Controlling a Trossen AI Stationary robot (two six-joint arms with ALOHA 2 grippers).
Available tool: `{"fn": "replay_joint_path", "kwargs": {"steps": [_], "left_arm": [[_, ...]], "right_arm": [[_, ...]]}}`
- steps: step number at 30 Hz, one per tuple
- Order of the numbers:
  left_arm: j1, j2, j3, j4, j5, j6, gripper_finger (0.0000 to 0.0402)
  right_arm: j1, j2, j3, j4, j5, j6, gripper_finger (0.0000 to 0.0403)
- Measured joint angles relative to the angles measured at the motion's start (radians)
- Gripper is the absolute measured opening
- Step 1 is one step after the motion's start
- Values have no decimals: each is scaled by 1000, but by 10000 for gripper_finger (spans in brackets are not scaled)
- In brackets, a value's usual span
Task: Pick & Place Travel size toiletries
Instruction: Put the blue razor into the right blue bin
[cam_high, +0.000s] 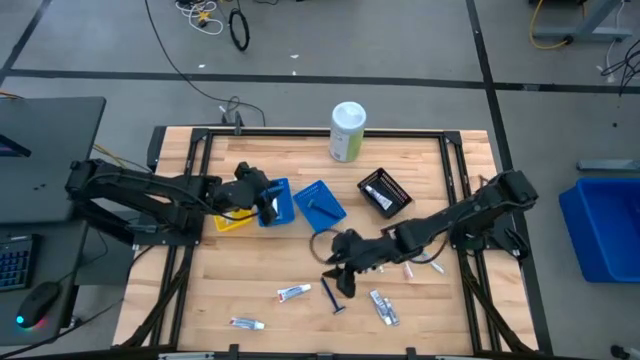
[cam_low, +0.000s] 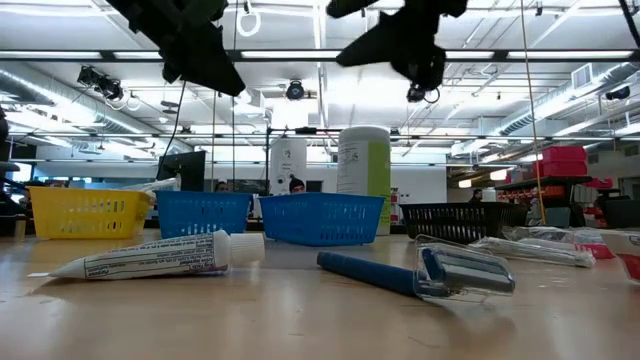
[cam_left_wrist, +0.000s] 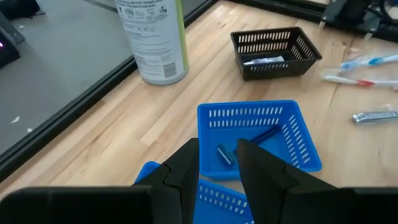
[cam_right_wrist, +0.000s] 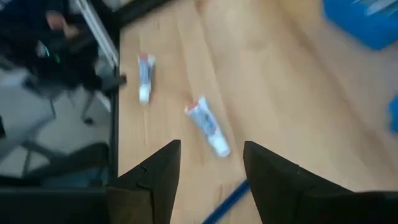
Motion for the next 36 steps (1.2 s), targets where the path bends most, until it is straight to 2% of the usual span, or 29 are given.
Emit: {"fn": "replay_joint_path", "kwargs": {"steps": [5, 10, 15, 19, 27, 30, 34, 36], "left_arm": [[0, 0, 0, 3, -5, 4, 116], [0, 0, 0, -24, -3, -2, 116], [0, 0, 0, -54, -4, -19, 116], [0, 0, 0, -54, -3, -19, 116], [0, 1, 0, -52, -4, 0, 116], [0, 1, 0, -53, -4, -1, 116], [0, 1, 0, -54, -3, -2, 116], [0, 1, 0, -55, -3, -2, 116]], "right_arm": [[-5, 134, 89, -161, -27, 6, 180], [-17, 235, 98, -96, -144, 23, 189], [-27, 289, 98, -72, -162, -2, 197], [-27, 321, 98, -54, -149, -24, 193], [-26, 342, 98, -62, -48, -108, 177], [-19, 348, 98, -82, -8, -168, 182], [-14, 352, 98, -71, -48, -114, 197], [-4, 352, 98, -86, -23, -113, 202]]}}
